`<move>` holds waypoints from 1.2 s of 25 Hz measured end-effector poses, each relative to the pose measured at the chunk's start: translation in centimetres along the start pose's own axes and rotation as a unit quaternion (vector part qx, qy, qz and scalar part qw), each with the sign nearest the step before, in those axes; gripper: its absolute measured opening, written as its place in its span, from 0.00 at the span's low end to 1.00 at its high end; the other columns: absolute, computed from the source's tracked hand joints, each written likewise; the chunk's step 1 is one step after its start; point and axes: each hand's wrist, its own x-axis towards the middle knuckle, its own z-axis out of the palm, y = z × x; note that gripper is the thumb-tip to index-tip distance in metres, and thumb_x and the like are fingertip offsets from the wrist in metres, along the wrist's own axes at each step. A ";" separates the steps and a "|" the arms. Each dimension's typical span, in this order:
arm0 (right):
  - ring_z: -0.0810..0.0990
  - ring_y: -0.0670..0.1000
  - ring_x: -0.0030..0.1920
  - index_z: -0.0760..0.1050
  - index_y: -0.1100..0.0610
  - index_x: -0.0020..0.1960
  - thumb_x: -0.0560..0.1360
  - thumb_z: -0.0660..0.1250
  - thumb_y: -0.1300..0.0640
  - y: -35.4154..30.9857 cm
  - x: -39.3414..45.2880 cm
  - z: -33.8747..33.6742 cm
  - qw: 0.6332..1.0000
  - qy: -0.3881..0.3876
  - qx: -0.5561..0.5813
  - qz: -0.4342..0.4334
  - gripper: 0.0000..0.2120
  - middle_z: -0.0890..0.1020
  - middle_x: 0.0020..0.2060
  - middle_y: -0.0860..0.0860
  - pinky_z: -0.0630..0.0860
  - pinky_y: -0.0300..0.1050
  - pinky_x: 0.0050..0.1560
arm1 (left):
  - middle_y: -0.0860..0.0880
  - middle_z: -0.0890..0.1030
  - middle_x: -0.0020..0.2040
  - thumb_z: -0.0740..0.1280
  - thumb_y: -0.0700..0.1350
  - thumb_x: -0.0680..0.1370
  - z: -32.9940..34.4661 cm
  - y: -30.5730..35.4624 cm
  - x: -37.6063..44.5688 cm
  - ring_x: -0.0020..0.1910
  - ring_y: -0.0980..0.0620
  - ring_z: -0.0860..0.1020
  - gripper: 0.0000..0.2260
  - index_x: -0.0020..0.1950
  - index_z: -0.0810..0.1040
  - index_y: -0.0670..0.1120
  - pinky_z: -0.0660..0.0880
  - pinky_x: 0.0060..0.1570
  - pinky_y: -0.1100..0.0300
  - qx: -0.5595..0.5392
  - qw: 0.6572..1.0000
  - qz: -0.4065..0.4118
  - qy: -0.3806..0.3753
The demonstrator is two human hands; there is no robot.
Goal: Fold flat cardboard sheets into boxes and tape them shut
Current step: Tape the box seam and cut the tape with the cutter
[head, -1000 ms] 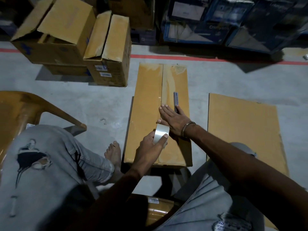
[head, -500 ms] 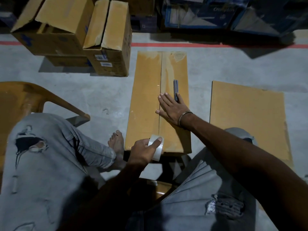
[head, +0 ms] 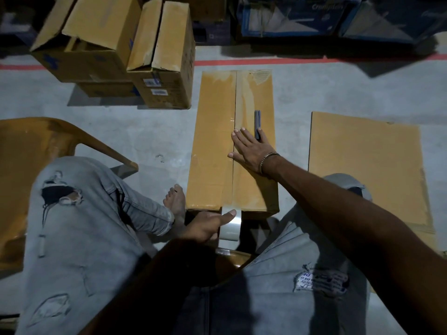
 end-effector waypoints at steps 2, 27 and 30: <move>0.44 0.52 0.84 0.43 0.52 0.85 0.79 0.30 0.29 0.0 0.0 0.1 1.000 0.000 0.002 0.000 0.41 0.47 0.84 0.49 0.43 0.67 0.80 | 0.37 0.86 0.55 0.81 0.58 0.69 -0.6 0.3 0.4 0.54 0.41 0.86 0.32 0.58 0.82 0.32 0.82 0.60 0.51 -0.034 0.999 -0.027 -0.023; 0.43 0.52 0.83 0.42 0.57 0.84 0.81 0.34 0.30 -0.8 1.0 -0.9 0.999 -0.002 0.042 0.002 0.42 0.46 0.84 0.53 0.42 0.64 0.80 | 0.45 0.86 0.51 0.80 0.67 0.60 -0.7 2.0 6.1 0.52 0.42 0.83 0.32 0.53 0.86 0.45 0.77 0.55 0.46 -0.103 0.992 0.028 0.071; 0.44 0.52 0.83 0.42 0.57 0.84 0.81 0.34 0.30 -0.7 1.2 -0.5 0.999 0.000 0.040 0.005 0.42 0.47 0.84 0.53 0.41 0.64 0.80 | 0.46 0.82 0.44 0.75 0.78 0.56 -0.7 0.8 7.0 0.47 0.45 0.80 0.42 0.52 0.85 0.43 0.74 0.49 0.49 -0.041 0.994 0.037 0.091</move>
